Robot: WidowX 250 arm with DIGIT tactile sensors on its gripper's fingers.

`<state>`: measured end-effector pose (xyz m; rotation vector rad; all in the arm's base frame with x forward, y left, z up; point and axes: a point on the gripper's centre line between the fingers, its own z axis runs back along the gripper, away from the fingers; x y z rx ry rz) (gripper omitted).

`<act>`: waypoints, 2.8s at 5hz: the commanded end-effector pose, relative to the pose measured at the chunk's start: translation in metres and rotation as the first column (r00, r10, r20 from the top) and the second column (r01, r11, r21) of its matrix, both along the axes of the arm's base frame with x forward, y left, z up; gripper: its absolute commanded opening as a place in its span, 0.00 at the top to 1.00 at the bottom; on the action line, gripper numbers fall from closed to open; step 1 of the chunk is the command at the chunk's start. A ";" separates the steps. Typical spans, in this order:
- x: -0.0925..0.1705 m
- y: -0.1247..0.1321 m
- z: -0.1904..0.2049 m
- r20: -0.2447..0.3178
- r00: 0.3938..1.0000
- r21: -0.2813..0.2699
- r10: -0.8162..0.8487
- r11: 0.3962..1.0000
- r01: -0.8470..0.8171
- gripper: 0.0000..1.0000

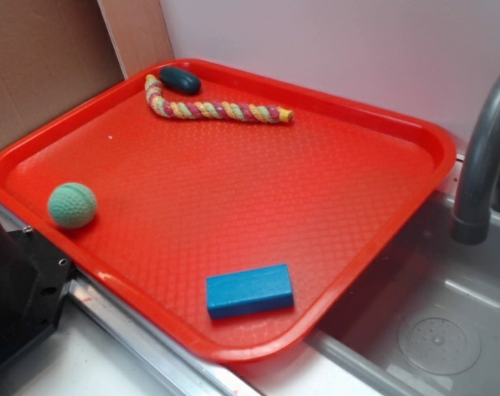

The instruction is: Grab the multicolored rope.

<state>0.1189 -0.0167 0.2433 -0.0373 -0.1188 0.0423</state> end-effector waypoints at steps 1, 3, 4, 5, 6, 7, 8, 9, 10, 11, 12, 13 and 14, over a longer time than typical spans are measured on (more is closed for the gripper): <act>0.000 0.000 0.000 0.000 1.000 0.000 0.000 1.000 0.000 0.00; 0.105 0.037 -0.089 -0.089 0.886 0.151 -0.455 0.873 0.463 0.00; 0.154 0.041 -0.116 -0.039 0.791 0.104 -0.611 0.785 0.611 0.00; 0.181 0.040 -0.151 -0.011 0.724 0.098 -0.690 0.720 0.687 0.00; 0.194 0.035 -0.174 -0.031 0.718 0.109 -0.696 0.711 0.694 0.00; 0.192 0.028 -0.196 -0.004 0.707 0.114 -0.707 0.702 0.703 0.00; 0.197 0.026 -0.216 -0.013 0.696 0.105 -0.718 0.691 0.715 0.00; 0.204 0.025 -0.230 -0.021 0.676 0.079 -0.737 0.673 0.736 0.00; 0.202 0.022 -0.233 -0.027 0.705 0.075 -0.709 0.701 0.709 1.00; 0.201 0.021 -0.231 -0.026 0.704 0.087 -0.710 0.700 0.709 1.00; 0.200 0.023 -0.230 -0.020 0.705 0.082 -0.709 0.702 0.708 1.00; 0.200 0.024 -0.231 -0.022 0.708 0.077 -0.706 0.705 0.705 1.00; 0.200 0.026 -0.232 -0.023 0.713 0.069 -0.701 0.711 0.700 1.00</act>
